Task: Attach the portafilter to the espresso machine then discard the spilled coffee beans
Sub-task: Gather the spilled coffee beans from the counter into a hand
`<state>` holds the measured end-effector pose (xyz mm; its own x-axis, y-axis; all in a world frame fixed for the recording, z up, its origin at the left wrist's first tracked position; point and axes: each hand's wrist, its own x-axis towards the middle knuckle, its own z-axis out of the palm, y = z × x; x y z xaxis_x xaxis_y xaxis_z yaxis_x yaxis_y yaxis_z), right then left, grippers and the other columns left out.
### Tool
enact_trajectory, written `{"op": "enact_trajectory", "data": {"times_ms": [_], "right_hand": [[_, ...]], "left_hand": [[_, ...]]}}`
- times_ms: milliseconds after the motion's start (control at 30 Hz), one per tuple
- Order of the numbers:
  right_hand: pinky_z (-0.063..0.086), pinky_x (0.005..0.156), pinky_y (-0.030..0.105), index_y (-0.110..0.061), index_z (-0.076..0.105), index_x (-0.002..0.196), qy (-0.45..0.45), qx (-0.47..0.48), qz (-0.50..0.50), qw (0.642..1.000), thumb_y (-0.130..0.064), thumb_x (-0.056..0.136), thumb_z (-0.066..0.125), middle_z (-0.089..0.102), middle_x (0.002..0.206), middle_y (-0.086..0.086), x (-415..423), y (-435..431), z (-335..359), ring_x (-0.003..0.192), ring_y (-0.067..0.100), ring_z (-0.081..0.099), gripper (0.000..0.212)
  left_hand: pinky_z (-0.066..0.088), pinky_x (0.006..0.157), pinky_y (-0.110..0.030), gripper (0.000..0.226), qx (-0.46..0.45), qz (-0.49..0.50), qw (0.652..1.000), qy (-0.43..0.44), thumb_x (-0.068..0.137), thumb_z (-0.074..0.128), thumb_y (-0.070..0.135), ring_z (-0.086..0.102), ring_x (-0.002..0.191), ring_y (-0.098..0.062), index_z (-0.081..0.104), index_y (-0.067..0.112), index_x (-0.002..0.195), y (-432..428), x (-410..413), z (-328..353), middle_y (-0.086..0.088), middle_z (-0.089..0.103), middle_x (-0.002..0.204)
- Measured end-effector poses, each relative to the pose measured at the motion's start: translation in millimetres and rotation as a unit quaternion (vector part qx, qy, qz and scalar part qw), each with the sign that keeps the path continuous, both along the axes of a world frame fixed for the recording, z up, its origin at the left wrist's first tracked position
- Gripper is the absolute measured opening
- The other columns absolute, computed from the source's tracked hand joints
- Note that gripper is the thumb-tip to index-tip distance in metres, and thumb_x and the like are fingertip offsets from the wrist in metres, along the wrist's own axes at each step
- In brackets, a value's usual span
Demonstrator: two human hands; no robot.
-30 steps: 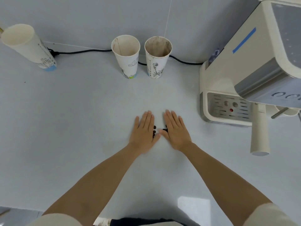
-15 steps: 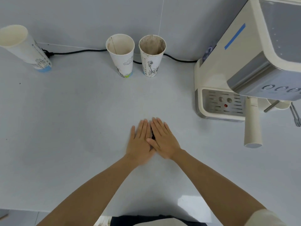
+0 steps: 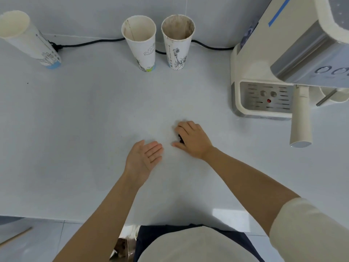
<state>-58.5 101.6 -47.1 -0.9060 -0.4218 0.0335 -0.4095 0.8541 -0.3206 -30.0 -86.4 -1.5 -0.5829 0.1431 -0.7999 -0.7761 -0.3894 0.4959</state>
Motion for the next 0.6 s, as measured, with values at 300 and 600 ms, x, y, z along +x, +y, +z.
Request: {"op": "enact_trajectory", "data": {"times_ms": [300,600], "right_hand": [[0.05,0.048,0.024,-0.003,0.062,0.06,0.156,-0.018,0.016,0.988,-0.015,0.075,0.071,0.065,0.06,0.011,-8.0,-5.7,-7.5,0.051,0.024,0.061,0.022],[0.032,0.026,0.013,-0.016,0.049,0.035,0.14,0.02,0.027,0.99,-0.013,0.041,0.088,0.048,0.033,-0.003,-8.7,-7.2,0.9,0.028,0.013,0.044,0.04]], "left_hand": [[0.048,0.081,-0.033,0.039,0.035,0.02,0.998,-0.046,0.095,0.03,0.026,0.061,0.095,-0.023,0.053,-0.001,0.111,8.8,-7.6,-9.4,-0.015,0.063,0.104],[0.049,0.075,-0.033,0.04,0.028,0.014,0.996,-0.086,0.094,0.03,0.024,0.062,0.091,-0.024,0.06,-0.002,0.094,29.8,-0.3,-16.4,-0.015,0.065,0.096]]}}
